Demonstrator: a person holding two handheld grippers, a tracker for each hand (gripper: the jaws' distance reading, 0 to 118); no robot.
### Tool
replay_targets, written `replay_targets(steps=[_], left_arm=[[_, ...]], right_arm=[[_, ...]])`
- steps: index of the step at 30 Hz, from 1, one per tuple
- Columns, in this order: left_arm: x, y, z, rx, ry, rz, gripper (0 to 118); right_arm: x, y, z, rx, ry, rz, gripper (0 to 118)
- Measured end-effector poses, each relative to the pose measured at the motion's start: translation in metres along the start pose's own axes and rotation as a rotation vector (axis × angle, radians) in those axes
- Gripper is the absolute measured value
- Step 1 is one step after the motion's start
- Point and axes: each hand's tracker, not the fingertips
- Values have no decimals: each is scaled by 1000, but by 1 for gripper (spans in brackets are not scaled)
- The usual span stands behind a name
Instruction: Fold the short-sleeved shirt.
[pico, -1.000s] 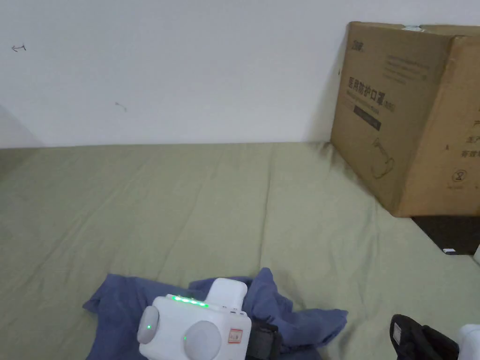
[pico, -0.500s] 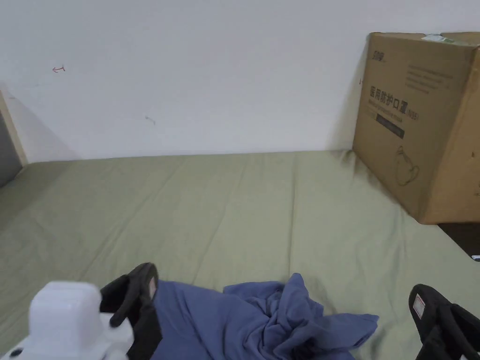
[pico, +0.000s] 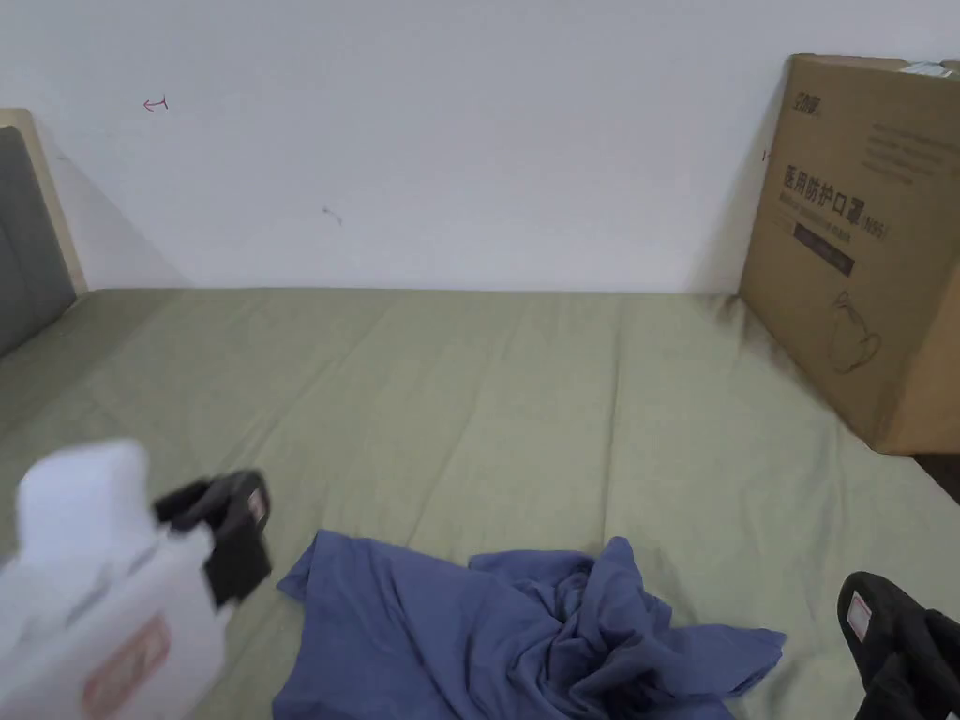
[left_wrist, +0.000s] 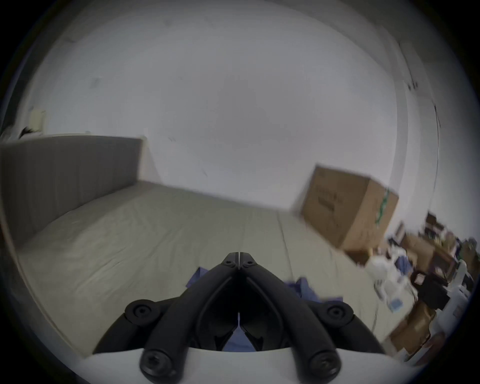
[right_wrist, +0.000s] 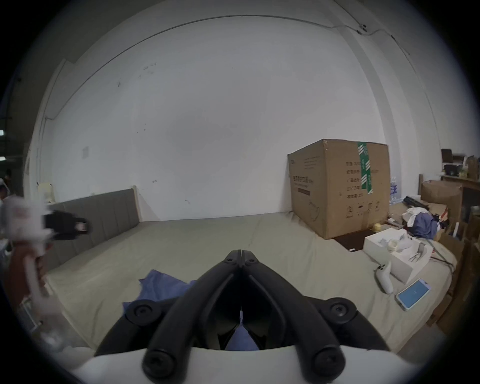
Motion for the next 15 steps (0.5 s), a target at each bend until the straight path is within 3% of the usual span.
replay_targets(steps=[2,5,7,9,10,11,12,13,15], left_arm=[[-10,39,-68,-323,-70,-29,0],[-42,38,-163,-617,-122,143,0],[-64,21,-210,-714,11,192,0],[-79,-1,-239,-751,31,170,5],[-85,-11,-255,-740,19,158,23],[-90,-21,-270,-749,28,139,56],[-87,-32,-275,-755,46,129,103],[-89,-42,-283,-746,64,119,118],[-92,-55,-291,-701,56,124,116]], right_arm=[[0,5,-4,0,36,-32,0],[0,8,-14,-22,43,-37,0],[2,4,-23,-56,49,-48,0],[6,-3,-31,-84,48,-59,0],[8,-8,-35,-104,42,-62,0],[12,-12,-39,-121,35,-64,0],[14,-17,-43,-140,25,-64,0],[17,-20,-47,-169,14,-63,0],[22,-26,-56,-240,6,-76,0]])
